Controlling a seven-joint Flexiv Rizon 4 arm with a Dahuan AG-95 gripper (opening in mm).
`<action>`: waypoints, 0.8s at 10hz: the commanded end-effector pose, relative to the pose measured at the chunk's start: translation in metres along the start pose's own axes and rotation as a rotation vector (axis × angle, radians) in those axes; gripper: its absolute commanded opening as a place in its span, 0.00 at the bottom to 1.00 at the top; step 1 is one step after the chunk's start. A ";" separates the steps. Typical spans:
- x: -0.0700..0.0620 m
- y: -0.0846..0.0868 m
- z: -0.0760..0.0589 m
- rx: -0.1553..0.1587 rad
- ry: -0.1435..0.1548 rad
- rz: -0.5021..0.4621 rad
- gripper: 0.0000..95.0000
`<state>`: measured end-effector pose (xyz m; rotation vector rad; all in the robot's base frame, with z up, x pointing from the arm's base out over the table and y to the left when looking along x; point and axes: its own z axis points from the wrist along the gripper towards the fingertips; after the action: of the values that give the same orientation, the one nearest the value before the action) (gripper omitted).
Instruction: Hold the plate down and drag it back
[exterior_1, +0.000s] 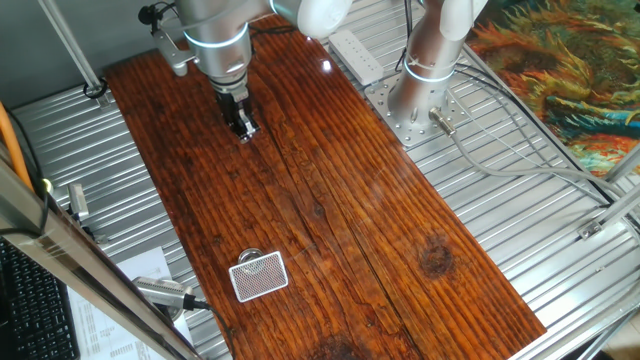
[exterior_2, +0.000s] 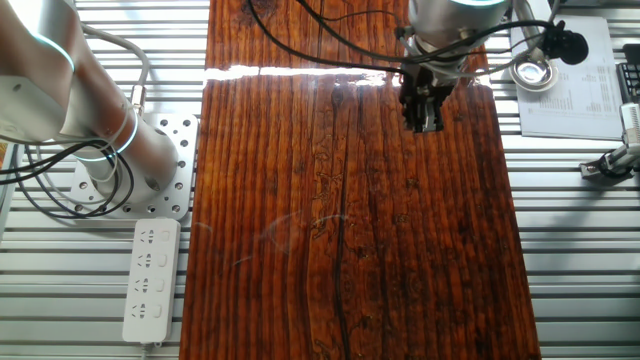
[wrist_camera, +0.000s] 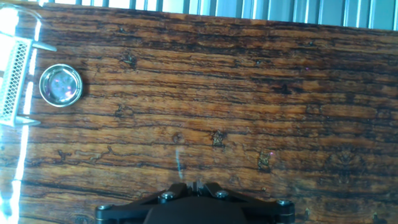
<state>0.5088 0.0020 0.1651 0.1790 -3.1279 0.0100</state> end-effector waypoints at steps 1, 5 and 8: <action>-0.007 0.002 0.003 -0.002 0.002 -0.009 0.00; -0.028 0.017 0.021 -0.017 0.000 -0.048 0.00; -0.045 0.031 0.036 -0.017 -0.004 -0.084 0.00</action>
<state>0.5505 0.0397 0.1270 0.3163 -3.1207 -0.0172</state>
